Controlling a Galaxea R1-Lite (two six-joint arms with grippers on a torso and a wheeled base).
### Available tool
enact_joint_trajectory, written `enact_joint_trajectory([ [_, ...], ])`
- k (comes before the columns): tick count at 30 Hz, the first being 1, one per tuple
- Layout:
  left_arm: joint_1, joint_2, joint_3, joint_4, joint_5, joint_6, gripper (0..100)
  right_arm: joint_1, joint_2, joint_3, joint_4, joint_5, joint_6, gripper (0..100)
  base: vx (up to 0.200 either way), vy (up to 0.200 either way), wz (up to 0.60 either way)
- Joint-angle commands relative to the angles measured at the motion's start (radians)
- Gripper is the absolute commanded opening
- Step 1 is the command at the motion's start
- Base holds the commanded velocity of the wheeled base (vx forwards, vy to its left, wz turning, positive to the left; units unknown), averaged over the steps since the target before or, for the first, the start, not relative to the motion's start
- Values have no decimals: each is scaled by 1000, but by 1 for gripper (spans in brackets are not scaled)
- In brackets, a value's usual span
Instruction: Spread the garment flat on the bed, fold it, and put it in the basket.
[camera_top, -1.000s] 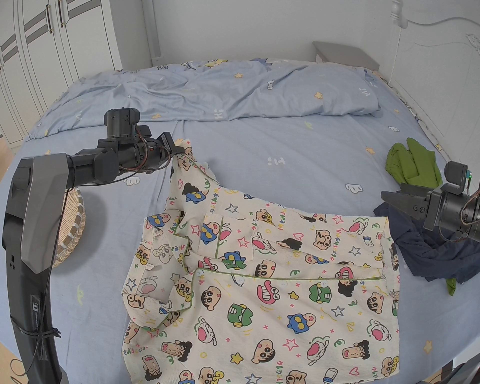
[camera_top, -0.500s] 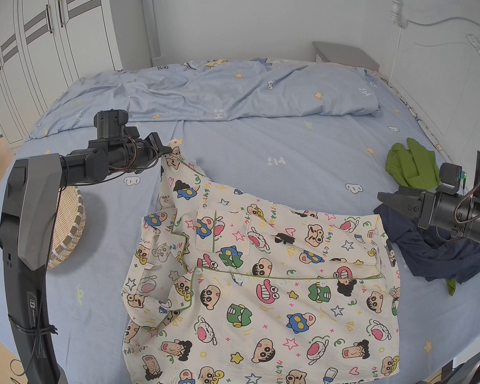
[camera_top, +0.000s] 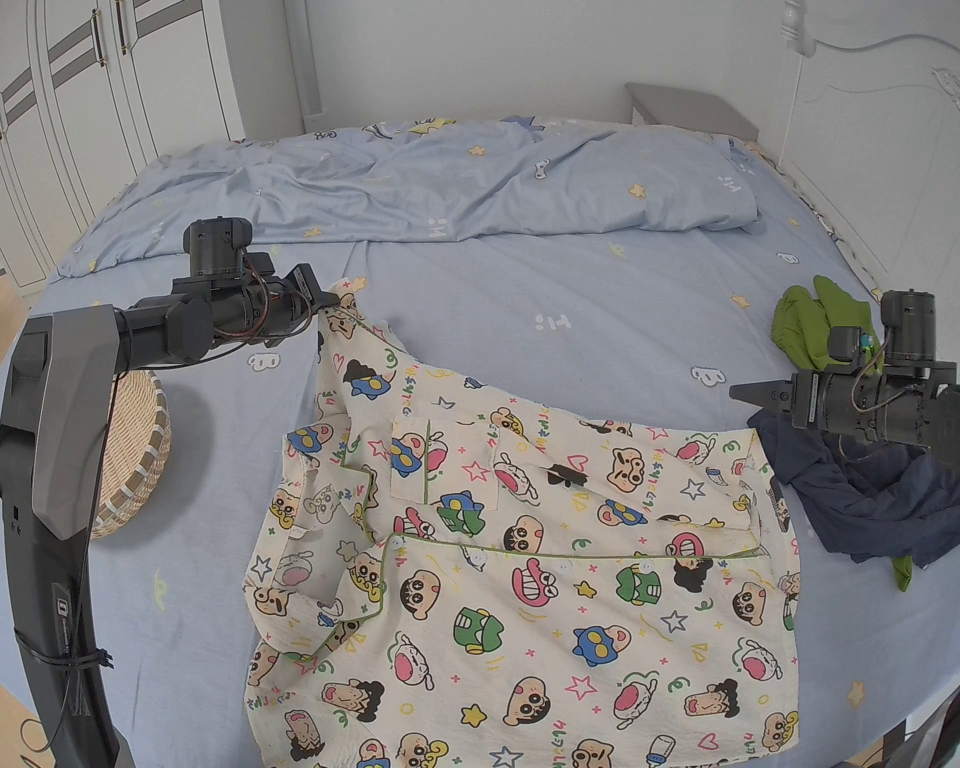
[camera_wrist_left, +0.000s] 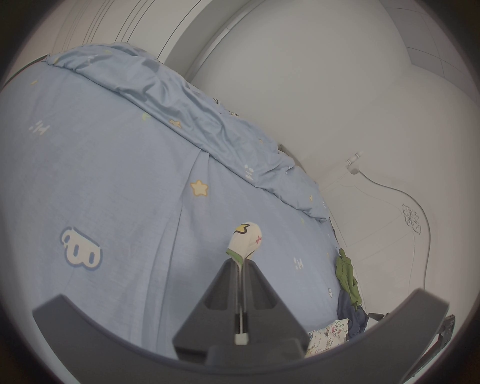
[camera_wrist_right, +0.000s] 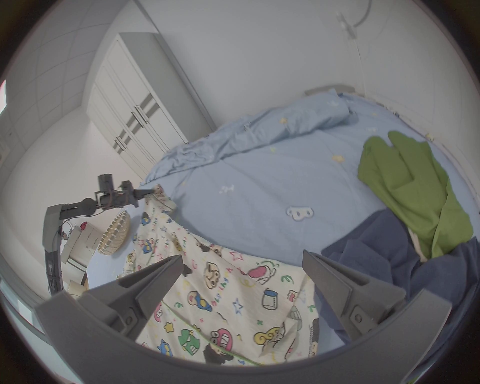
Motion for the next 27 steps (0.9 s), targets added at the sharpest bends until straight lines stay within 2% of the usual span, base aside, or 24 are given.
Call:
enact_joint_trajectory([
  [1, -3, -3, 0, 2, 1, 1, 0, -31, 151, -67, 51, 14, -2, 100, 0, 0, 0],
  [9, -3, -3, 0, 2, 1, 1, 0, -54, 206, -73, 54, 70, 3, 100, 0, 0, 0],
  [23, -3, -3, 0, 2, 1, 1, 0, -45, 223, -72, 37, 63, -8, 100, 0, 0, 0],
  [27, -3, -3, 0, 2, 1, 1, 0, -46, 243, -65, -42, 48, -3, 100, 0, 0, 0],
])
